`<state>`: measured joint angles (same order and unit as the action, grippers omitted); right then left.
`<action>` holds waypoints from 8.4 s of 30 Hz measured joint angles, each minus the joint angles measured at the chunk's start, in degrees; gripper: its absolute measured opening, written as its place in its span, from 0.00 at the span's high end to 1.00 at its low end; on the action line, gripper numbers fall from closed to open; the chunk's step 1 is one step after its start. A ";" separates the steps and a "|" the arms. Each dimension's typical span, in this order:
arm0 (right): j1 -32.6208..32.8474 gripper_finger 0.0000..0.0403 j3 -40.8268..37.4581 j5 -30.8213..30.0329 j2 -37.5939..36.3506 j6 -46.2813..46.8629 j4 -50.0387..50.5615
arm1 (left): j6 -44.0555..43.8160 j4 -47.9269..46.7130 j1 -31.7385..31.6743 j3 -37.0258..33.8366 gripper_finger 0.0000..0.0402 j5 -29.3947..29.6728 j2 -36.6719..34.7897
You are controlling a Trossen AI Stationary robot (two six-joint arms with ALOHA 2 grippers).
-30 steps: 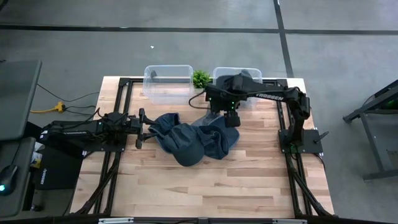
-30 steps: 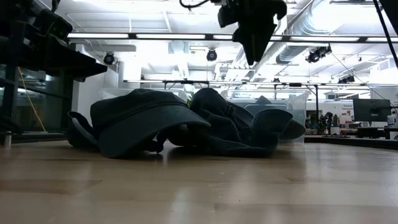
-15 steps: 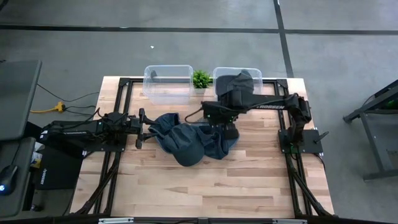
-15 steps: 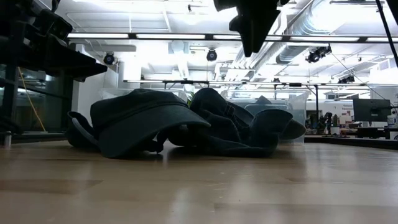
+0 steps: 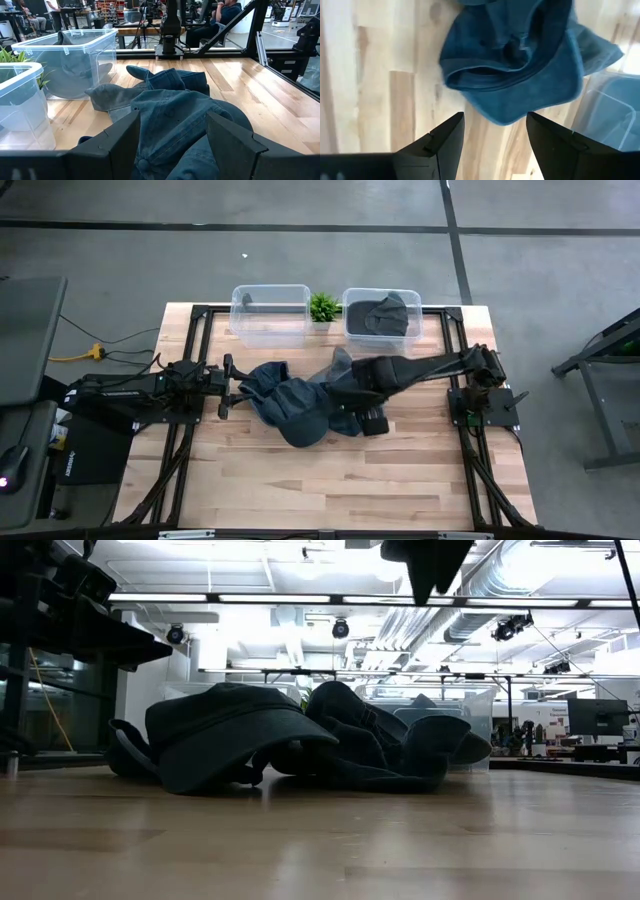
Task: Pick & Place hat
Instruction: Put the right blue cap into the left transparent bin
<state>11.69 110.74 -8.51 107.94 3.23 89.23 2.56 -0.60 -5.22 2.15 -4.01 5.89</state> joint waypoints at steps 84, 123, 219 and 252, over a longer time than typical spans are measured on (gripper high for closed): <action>20.74 0.44 -49.07 -34.61 -3.29 -55.41 -55.71 | 0.01 0.00 -0.01 0.00 0.45 0.00 0.00; 14.57 0.96 -49.05 -38.56 -2.84 -42.20 -49.64 | -0.01 0.00 0.01 0.00 0.45 0.00 -0.02; 3.27 0.98 -21.44 -51.33 -6.16 -14.25 -48.51 | 0.01 0.00 -0.01 0.00 0.45 0.00 -0.01; -0.31 0.98 -21.44 -51.12 -5.53 -24.36 -59.59 | 0.00 0.02 -0.01 0.00 0.45 0.00 -0.01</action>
<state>11.38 89.30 -59.64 102.41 -21.12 29.65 2.56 -0.58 -5.23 2.15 -4.01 5.88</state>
